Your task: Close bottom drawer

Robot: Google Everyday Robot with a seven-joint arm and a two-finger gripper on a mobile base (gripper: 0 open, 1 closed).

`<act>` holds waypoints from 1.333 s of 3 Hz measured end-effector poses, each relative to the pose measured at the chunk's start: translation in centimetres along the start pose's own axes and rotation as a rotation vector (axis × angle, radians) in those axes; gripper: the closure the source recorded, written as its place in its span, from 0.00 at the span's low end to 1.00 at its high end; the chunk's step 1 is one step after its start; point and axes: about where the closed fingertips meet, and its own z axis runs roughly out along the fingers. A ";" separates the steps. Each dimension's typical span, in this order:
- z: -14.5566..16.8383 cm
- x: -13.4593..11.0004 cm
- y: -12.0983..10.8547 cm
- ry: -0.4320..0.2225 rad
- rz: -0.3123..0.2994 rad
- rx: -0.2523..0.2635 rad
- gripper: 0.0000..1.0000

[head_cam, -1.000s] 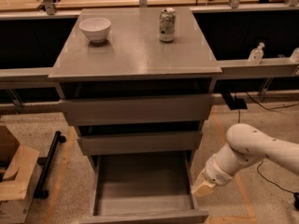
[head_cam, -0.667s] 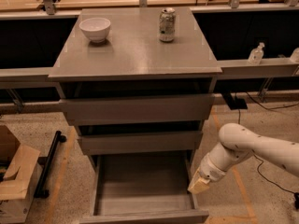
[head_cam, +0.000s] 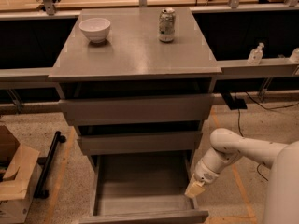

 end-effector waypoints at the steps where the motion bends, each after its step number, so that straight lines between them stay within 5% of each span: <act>1: 0.4 0.1 -0.1 0.023 0.003 -0.002 1.00; 2: 3.3 1.3 -1.3 0.038 0.017 -0.029 1.00; 4: 13.4 6.8 -4.5 0.050 0.144 -0.118 1.00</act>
Offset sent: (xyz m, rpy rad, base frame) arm -0.0150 0.0017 -0.0940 -0.0238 0.1088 0.0113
